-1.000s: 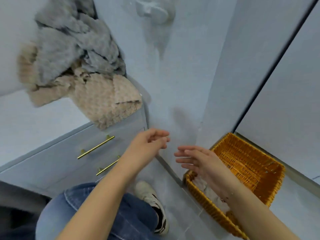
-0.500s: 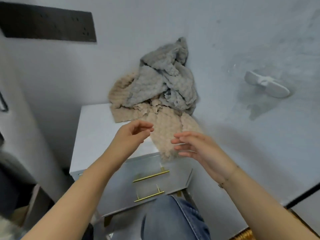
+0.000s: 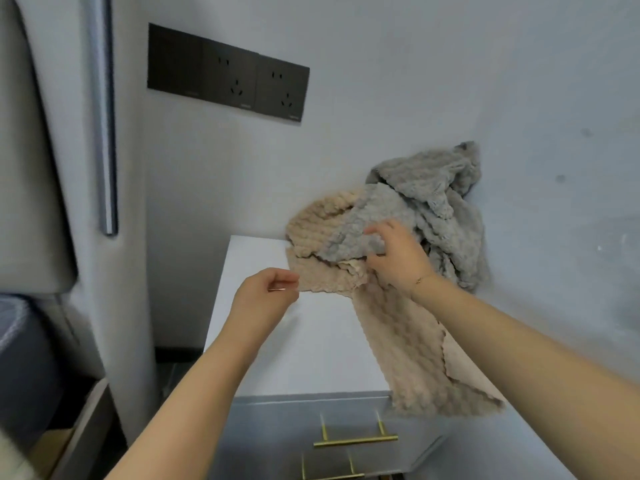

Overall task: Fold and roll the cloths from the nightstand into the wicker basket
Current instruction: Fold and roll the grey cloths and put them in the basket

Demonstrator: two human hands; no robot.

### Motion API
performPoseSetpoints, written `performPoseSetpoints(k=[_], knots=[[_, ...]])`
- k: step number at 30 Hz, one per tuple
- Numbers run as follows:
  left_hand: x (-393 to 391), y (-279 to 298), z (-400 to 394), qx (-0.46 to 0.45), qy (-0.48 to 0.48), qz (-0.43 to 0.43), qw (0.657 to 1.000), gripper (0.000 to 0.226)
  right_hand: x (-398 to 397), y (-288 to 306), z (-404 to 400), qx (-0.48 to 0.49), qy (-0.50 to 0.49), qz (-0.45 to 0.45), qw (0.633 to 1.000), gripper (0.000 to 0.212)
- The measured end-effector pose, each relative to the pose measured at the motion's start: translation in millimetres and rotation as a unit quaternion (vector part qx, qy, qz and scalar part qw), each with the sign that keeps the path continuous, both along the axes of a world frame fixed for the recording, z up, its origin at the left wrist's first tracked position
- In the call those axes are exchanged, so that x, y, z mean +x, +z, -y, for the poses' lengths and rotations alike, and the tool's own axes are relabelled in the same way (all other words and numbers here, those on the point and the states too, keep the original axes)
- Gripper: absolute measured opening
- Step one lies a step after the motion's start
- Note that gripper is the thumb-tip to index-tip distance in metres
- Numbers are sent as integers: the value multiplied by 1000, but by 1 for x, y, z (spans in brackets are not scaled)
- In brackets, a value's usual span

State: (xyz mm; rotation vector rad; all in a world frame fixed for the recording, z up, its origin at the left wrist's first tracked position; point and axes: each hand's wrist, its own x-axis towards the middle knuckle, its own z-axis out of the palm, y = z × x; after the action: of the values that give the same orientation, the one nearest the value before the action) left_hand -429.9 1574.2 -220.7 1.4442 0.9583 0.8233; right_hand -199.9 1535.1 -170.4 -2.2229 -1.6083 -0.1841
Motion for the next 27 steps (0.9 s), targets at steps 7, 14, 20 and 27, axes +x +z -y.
performPoseSetpoints(k=[7,14,20,27], knots=[[-2,3,-9,-12,10,12,1000,23,45,-5,-43,-97,-12,327,940,48],[-1,7,-11,0,4,10,1000,23,46,13,-38,84,22,174,981,11],[-4,10,-8,-3,8,15,1000,20,23,54,-15,230,44,-4,972,5],[-11,20,-1,-195,-38,173,965,26,-10,47,9,55,173,-60,982,15]])
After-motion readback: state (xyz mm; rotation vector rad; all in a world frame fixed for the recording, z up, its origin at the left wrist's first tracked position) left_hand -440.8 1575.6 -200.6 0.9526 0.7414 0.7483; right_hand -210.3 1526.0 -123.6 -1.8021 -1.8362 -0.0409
